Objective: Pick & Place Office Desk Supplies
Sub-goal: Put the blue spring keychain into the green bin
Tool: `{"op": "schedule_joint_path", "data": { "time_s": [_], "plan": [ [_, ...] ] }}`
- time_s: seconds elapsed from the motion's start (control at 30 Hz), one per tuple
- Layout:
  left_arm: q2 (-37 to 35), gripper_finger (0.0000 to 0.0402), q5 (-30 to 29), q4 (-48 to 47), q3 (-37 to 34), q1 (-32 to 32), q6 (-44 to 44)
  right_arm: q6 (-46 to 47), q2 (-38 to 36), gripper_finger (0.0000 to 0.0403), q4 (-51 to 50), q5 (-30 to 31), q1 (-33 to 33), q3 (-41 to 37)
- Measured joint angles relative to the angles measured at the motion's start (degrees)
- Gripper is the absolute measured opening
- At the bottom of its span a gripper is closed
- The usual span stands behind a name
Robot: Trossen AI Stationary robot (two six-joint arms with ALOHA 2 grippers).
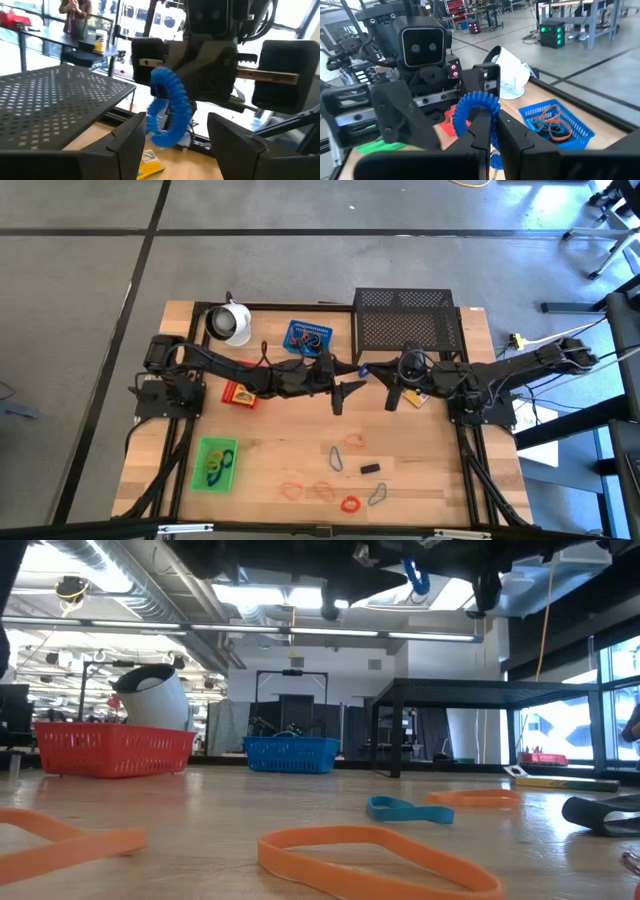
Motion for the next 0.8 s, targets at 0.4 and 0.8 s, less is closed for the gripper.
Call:
{"op": "schedule_joint_path", "data": {
  "time_s": [0.4, 0.8],
  "plan": [
    [0.3, 0.01, -2.1, 0.3, 0.0, 1.3, -6.5, -0.6, 0.0, 0.0022, 0.2, -1.7, -1.5, 0.0],
    [0.3, 0.0024, -0.2, 0.5, 0.0, 2.2, -7.7, -0.5, 0.0, 0.0041, -0.2, -2.8, -1.5, 0.0]
  ]
}}
